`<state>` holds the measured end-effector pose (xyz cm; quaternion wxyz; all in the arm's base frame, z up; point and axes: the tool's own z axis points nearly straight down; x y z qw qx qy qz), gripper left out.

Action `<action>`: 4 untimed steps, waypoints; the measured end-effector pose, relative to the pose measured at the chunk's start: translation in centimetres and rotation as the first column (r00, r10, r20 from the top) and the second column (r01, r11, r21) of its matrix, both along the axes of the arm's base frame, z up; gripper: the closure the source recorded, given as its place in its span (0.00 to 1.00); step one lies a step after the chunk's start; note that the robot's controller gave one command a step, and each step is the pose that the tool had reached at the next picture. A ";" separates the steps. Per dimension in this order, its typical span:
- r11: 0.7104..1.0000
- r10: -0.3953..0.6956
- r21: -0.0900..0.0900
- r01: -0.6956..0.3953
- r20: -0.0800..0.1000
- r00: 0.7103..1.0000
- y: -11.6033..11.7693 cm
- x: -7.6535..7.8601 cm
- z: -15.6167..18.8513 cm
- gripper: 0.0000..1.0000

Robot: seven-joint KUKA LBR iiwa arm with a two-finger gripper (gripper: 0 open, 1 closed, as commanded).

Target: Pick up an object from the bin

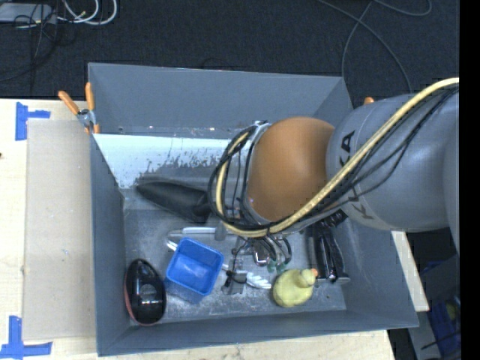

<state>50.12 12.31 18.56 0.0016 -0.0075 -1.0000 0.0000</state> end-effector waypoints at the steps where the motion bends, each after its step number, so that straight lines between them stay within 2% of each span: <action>1: 1.000 0.000 0.000 0.000 0.000 1.000 0.0 0.0 0.0 0.00; 2: 0.998 -0.063 0.000 0.063 0.002 0.998 0.5 -1.4 -1.2 0.00; 3: 0.984 -0.177 -0.002 0.177 -0.006 0.984 -0.3 -2.8 -6.6 1.00; 4: 0.984 -0.177 -0.002 0.177 -0.006 0.984 -0.3 -2.8 -6.6 1.00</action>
Offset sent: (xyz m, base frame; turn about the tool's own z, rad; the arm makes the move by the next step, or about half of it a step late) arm -0.0283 0.0110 -0.0256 0.1347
